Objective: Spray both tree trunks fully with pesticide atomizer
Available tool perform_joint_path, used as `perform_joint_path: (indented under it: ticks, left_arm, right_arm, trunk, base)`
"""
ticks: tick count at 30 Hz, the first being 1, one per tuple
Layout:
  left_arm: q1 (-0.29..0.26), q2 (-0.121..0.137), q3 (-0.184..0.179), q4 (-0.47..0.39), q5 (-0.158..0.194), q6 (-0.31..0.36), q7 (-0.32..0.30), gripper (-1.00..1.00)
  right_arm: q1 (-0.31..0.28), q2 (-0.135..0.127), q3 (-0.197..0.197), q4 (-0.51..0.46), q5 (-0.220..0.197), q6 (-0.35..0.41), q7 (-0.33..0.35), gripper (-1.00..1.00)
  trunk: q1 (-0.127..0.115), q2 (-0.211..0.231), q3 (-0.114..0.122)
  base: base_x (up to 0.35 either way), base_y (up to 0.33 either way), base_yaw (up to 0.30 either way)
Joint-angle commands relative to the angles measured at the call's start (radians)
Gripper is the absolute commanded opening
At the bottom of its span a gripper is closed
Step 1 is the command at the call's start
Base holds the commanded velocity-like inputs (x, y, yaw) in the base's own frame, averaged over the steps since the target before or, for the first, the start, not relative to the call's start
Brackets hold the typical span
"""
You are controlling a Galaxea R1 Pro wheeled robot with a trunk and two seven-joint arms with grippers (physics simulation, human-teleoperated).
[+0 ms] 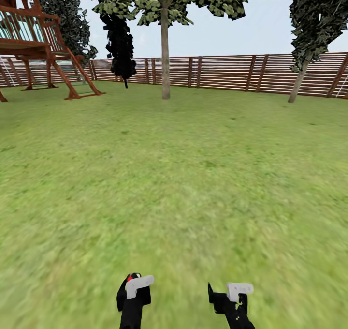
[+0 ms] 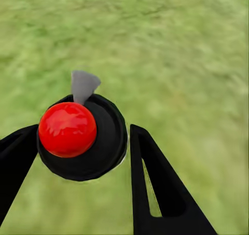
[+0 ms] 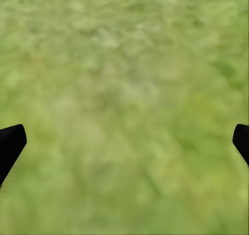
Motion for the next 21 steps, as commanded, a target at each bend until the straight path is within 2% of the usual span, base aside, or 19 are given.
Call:
perform_joint_path:
  ticks: [1, 21]
  left_arm:
    - [-0.001, 0.001, -0.003, 0.000, 0.009, -0.007, 0.004, -1.00]
    - [-0.001, 0.000, -0.005, 0.000, 0.009, -0.008, 0.005, -1.00]
  right_arm:
    - [0.000, 0.000, 0.002, -0.002, 0.002, 0.007, -0.006, 1.00]
    - [0.000, 0.001, 0.002, -0.001, 0.002, 0.007, -0.011, 1.00]
  trunk:
    - [0.000, 0.000, -0.001]
    - [0.000, 0.000, 0.002]
  base:
    - [0.335, 0.000, 0.000]
    - [0.335, 0.000, 0.071]
